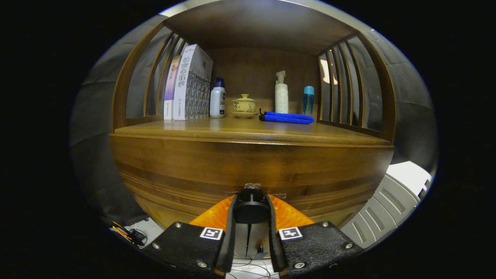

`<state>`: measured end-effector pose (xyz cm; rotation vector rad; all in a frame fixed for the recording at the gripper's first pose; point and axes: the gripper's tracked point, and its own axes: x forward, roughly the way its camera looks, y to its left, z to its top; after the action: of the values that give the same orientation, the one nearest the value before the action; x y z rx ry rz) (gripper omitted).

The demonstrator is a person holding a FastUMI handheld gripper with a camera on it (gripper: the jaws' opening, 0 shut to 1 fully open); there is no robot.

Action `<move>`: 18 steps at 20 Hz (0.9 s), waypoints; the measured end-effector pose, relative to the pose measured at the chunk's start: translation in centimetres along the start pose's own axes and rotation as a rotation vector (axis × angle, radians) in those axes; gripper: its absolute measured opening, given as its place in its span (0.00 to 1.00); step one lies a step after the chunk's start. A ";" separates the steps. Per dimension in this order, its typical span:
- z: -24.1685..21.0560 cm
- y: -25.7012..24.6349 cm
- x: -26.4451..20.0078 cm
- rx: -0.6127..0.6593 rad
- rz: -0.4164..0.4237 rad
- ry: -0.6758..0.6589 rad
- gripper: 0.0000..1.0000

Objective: Pull open the drawer, take out the items inside it, and place them on the countertop above the cabinet.

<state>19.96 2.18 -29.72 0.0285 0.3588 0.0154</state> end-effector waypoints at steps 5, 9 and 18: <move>-0.6 -0.1 -0.9 0.010 -0.009 0.016 0.29; -1.4 0.0 -3.9 0.022 -0.013 0.013 0.29; -4.0 0.2 -10.7 0.031 -0.020 0.027 0.29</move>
<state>8.58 2.27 -29.73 0.0552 0.3867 -0.0094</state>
